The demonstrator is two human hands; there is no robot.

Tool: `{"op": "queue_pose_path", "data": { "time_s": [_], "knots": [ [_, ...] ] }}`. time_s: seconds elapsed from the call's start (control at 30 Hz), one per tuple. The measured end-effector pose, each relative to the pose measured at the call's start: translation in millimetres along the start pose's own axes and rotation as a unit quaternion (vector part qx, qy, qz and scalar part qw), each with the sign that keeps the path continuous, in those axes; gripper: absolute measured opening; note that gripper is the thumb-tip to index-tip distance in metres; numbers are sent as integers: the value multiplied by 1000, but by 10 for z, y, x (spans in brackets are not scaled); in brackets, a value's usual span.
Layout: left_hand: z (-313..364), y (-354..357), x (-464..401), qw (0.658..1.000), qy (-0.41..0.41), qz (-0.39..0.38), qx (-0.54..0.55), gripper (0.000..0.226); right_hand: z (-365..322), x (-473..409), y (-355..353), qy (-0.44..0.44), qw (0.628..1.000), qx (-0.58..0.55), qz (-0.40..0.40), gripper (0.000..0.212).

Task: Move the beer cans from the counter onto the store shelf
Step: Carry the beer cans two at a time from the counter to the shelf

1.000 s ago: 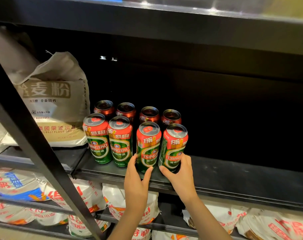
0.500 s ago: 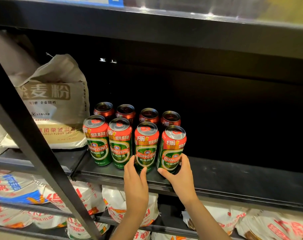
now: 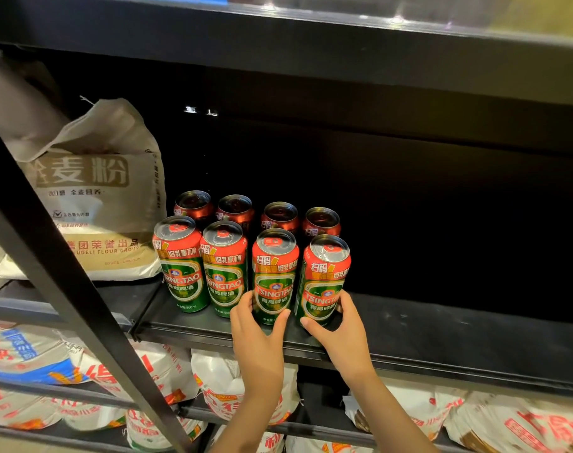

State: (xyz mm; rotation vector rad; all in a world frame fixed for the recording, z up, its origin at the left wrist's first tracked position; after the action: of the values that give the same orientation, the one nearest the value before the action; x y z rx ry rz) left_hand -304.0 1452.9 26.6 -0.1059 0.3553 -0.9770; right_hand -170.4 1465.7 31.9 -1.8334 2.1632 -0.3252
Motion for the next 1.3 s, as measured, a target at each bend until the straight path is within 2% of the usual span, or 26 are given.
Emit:
{"op": "queue_pose_path", "data": {
  "time_s": [0.53, 0.67, 0.8, 1.07, 1.3],
  "knots": [
    [-55, -28, 34, 1000, 27, -3, -4, 59, -1, 2, 11, 21, 1000, -12, 11, 73],
    [-92, -31, 43, 999, 27, -19, -2, 62, -14, -3, 50, 18, 999, 5, 31, 75],
    [-80, -35, 49, 999, 44, -10, -12, 56, -6, -9, 93, 15, 998, 30, 46, 80],
    [-137, -34, 52, 995, 92, 7, -42, 54, -51, 31, 17, 0, 999, 46, 24, 63],
    [-125, -38, 45, 999, 49, 5, 11, 52, -85, 40, 9, -7, 999, 42, 7, 64]
  ]
}}
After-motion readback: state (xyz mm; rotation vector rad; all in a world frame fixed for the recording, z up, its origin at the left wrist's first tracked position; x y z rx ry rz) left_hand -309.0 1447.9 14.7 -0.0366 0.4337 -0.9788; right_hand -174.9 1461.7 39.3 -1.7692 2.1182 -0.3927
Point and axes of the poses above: each hand's wrist, its own x-axis away from the middle knuckle, its own y-axis out of the palm, z = x × y, the point moved 1 cm from there along -x, towards the middle knuckle
